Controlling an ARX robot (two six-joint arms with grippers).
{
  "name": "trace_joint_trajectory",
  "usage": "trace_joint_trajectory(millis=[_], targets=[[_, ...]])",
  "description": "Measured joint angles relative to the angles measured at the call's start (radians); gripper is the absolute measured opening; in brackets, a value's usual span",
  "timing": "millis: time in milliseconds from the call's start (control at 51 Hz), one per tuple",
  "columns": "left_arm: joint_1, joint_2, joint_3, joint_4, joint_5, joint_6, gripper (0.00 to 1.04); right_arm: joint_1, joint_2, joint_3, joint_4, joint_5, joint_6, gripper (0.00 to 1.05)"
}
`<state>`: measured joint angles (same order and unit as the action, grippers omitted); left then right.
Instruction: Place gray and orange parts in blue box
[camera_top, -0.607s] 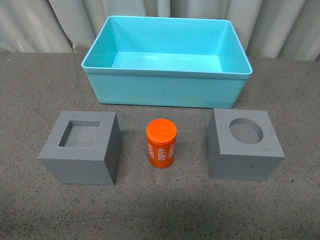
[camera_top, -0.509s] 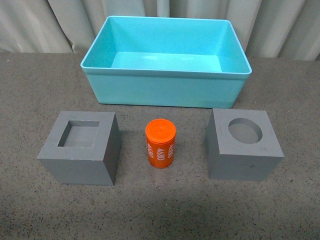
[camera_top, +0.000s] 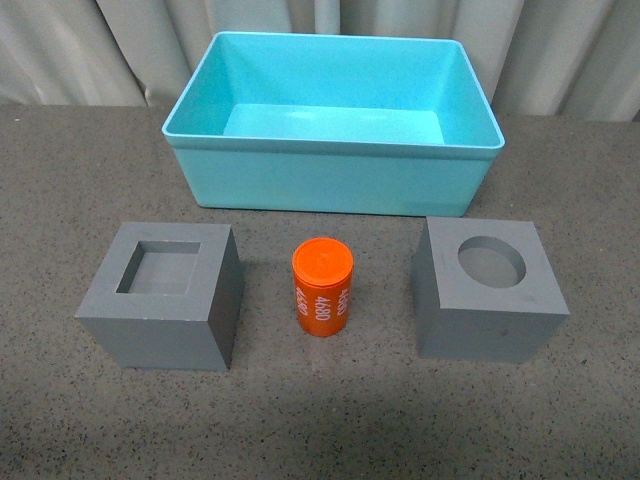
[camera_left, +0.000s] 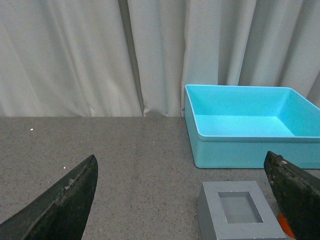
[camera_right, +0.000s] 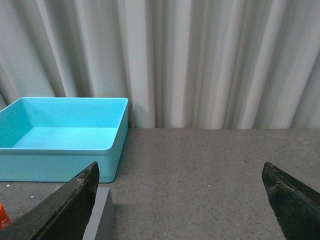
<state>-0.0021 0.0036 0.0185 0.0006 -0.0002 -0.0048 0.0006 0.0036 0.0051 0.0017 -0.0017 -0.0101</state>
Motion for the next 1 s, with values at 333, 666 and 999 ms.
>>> trace_joint_trajectory(millis=[333, 666, 999], targets=[[0.000, 0.000, 0.000, 0.000, 0.000, 0.000, 0.98, 0.000, 0.000, 0.000, 0.000, 0.000, 0.000, 0.95], [0.000, 0.000, 0.000, 0.000, -0.001, 0.000, 0.98, 0.063, 0.079, -0.001, 0.169, 0.143, -0.267, 0.95], [0.000, 0.000, 0.000, 0.000, 0.000, 0.000, 0.98, 0.130, 0.856, 0.147, 0.433, 0.097, -0.235, 0.95]])
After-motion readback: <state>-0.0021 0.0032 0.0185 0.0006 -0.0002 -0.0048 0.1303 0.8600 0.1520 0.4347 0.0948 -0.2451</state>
